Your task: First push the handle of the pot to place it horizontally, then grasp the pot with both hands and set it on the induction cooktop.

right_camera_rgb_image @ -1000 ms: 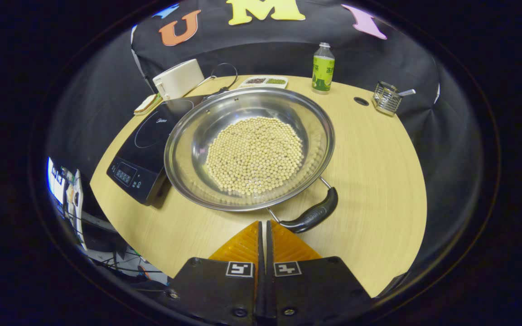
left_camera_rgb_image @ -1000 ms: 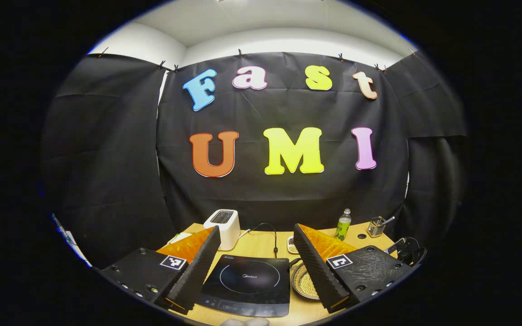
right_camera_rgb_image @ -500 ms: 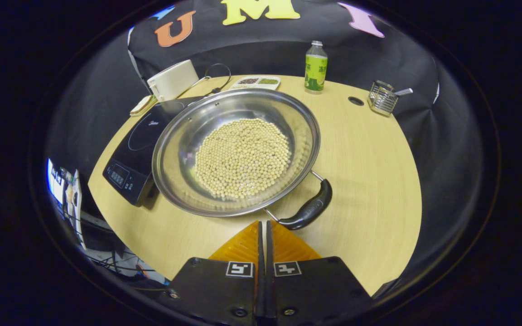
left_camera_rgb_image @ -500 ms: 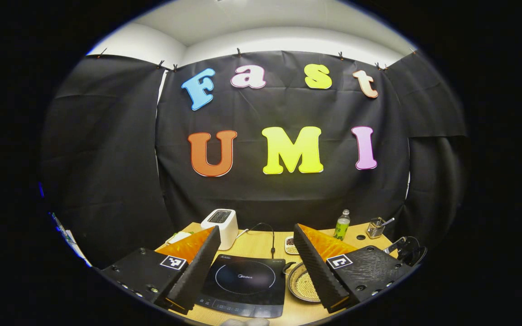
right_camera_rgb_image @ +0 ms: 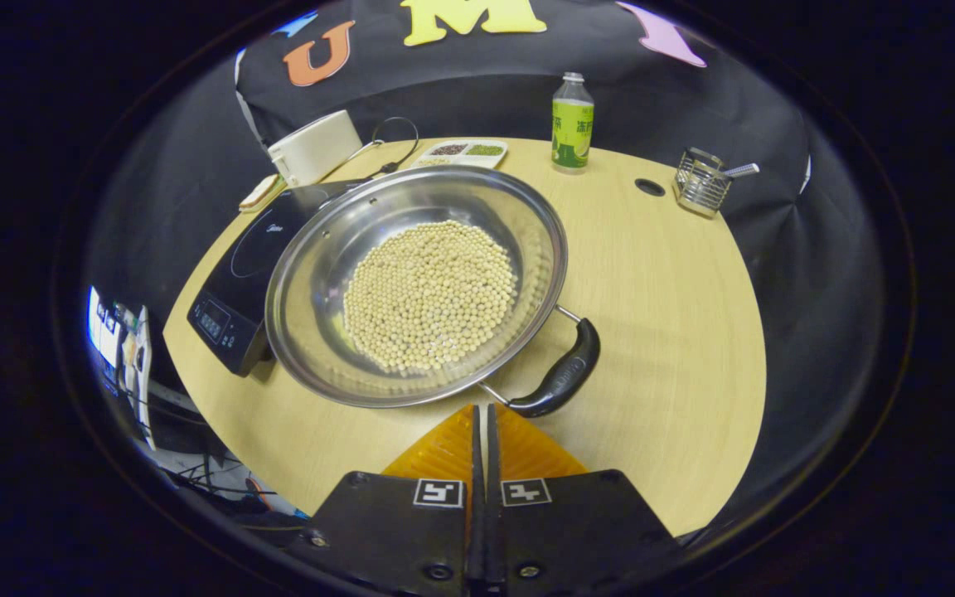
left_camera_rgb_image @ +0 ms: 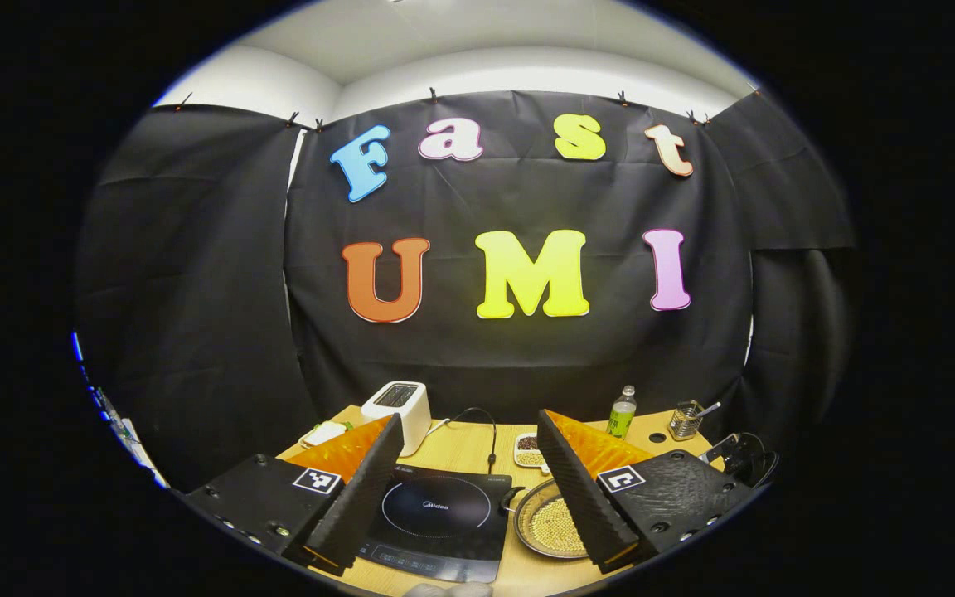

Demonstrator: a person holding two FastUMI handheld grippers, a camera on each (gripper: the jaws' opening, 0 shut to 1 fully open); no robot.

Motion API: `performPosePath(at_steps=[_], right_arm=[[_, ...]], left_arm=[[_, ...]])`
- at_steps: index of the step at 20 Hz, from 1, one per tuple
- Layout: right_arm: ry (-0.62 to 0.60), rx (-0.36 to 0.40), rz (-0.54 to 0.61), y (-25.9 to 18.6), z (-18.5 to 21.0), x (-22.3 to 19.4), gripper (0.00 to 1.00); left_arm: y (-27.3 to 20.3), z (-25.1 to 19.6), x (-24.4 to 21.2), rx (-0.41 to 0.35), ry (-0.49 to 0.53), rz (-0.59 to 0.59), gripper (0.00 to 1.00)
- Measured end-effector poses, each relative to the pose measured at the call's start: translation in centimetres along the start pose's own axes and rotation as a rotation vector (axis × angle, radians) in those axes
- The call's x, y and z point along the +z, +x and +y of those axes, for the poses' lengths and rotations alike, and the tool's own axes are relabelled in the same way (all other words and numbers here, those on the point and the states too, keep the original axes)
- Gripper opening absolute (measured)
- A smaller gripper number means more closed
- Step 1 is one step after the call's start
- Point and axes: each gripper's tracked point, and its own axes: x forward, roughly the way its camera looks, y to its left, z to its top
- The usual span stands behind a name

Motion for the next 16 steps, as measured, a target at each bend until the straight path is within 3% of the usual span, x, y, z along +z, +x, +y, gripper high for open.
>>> performPosePath(at_steps=[16], right_arm=[[-0.104,0.033,0.005,1.4,-5.8,3.1,0.04]], left_arm=[[-0.5,-2.9,-1.2,0.139,-0.007,0.023,0.96]])
